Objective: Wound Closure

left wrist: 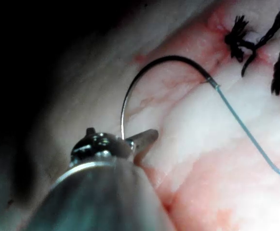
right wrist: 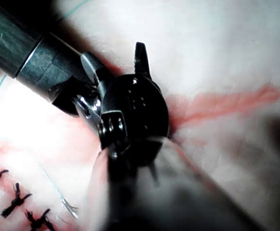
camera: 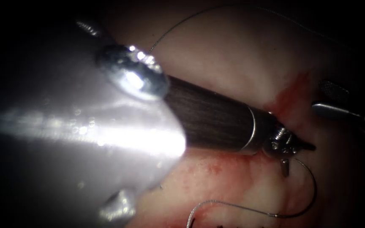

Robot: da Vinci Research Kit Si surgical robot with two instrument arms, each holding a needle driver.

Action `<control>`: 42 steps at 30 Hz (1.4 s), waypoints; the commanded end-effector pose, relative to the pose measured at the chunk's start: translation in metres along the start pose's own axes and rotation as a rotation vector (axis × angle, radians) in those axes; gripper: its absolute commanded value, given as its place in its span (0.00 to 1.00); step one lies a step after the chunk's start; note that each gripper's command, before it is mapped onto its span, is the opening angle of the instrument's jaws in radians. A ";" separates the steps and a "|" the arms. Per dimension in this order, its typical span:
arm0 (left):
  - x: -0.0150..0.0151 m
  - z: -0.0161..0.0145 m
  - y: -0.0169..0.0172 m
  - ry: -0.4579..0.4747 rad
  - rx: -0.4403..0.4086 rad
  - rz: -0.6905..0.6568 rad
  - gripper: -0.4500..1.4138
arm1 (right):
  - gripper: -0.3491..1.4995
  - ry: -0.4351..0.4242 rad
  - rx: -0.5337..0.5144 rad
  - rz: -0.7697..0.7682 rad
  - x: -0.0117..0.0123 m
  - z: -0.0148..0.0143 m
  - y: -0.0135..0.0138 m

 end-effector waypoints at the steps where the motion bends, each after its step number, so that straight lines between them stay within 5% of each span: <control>1: 0.0001 0.0004 -0.0004 0.007 0.002 0.000 0.62 | 0.59 0.002 0.002 -0.001 -0.0002 0.0008 -0.0003; 9: 0.0015 -0.0013 -0.0020 0.058 0.026 0.005 0.58 | 0.59 0.002 0.002 -0.001 -0.0003 0.0009 -0.0003; 19: 0.0005 0.0010 -0.0007 0.043 0.017 0.022 0.56 | 0.59 0.001 0.002 0.000 -0.0003 0.0008 -0.0008; 24: 0.0004 0.0011 -0.0005 0.049 0.006 0.017 0.32 | 0.59 0.001 0.002 0.000 -0.0003 0.0008 -0.0008; 34: 0.0008 0.0010 -0.0009 0.065 0.001 -0.012 0.12 | 0.59 0.002 0.002 -0.001 -0.0004 0.0009 -0.0008; 35: 0.0008 0.0011 -0.0009 0.068 0.001 -0.009 0.00 | 0.59 0.002 0.002 -0.001 -0.0004 0.0009 -0.0008; 42: 0.0002 0.0001 0.0001 0.085 -0.013 -0.177 0.00 | 0.59 0.002 0.002 -0.001 -0.0003 0.0008 -0.0008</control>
